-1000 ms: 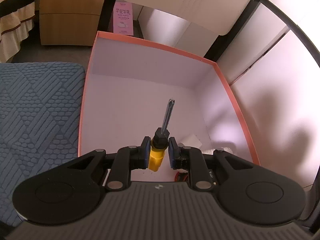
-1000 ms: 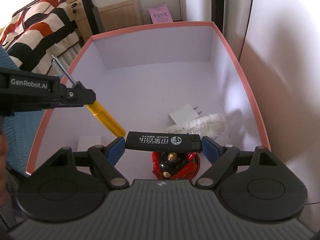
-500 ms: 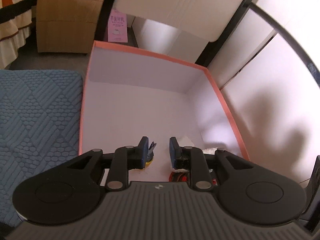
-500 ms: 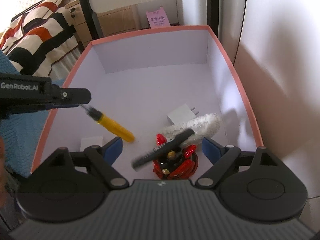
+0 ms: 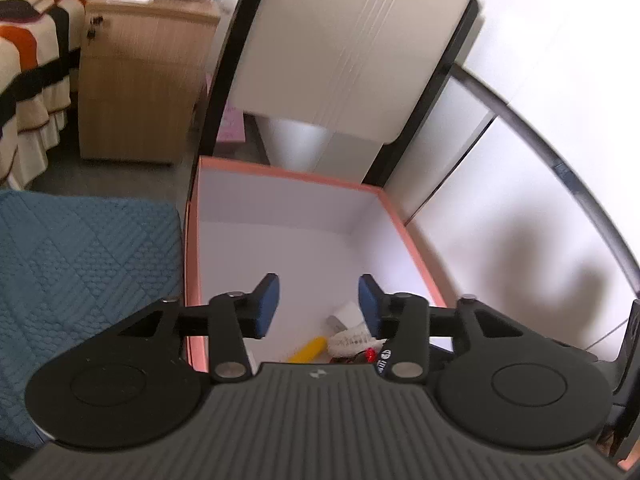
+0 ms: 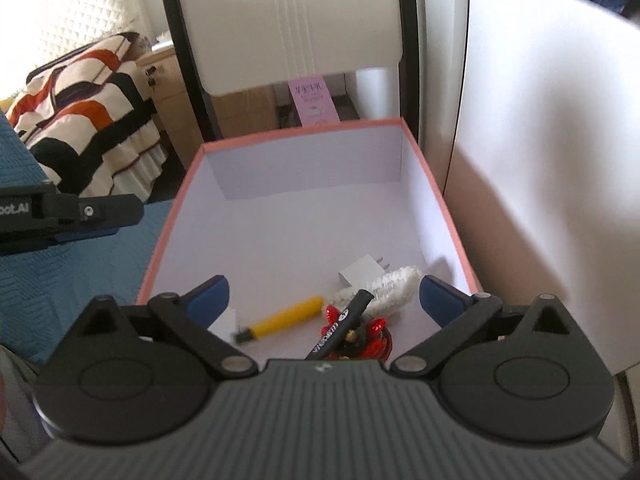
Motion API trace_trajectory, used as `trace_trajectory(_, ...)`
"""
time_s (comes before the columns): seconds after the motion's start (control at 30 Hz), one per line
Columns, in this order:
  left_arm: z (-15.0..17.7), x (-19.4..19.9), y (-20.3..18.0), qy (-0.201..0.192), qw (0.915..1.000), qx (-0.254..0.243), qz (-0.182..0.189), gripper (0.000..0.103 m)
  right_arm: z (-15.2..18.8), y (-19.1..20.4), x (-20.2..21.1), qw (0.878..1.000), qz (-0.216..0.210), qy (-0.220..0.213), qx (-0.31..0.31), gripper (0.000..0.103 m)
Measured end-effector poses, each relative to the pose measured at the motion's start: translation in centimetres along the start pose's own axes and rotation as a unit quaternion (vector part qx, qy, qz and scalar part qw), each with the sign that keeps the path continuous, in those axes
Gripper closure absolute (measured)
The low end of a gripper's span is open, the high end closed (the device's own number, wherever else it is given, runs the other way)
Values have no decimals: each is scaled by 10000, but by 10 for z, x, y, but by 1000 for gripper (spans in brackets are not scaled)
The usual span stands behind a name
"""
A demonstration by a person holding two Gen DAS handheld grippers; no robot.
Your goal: Organize rigid objects
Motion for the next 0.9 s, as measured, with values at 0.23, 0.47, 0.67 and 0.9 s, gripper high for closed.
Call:
trace_trajectory(0.23,-13,47,-10,-304,9994,-79,123,37,-16,15,41,9995,22,-301,43,0)
trace_trajectory(0.47,-24,94,-18,-635,9976,-195,200,34,-17,30,68,9990,-3,-436,122,0)
trace_trajectory(0.67,-25,119,-13,-730,9971,-107,177,26,-15,44,90,9984,-15,-538,184,0)
trace_trajectory(0.9,-24,139,-8,-832,9965,-69,78,15,-13,53,105,9976,24,-574,384,0)
Point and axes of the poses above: each gripper's, at about its wrist camera, not at the fingertips, and x roughly against the way its jaws point, y to its left, z to its underside, the point moved 6 cm from there along -x, roughly the way its jaws point, and after that the axes turned 14 degrees about -y, right-handed, at the moved point
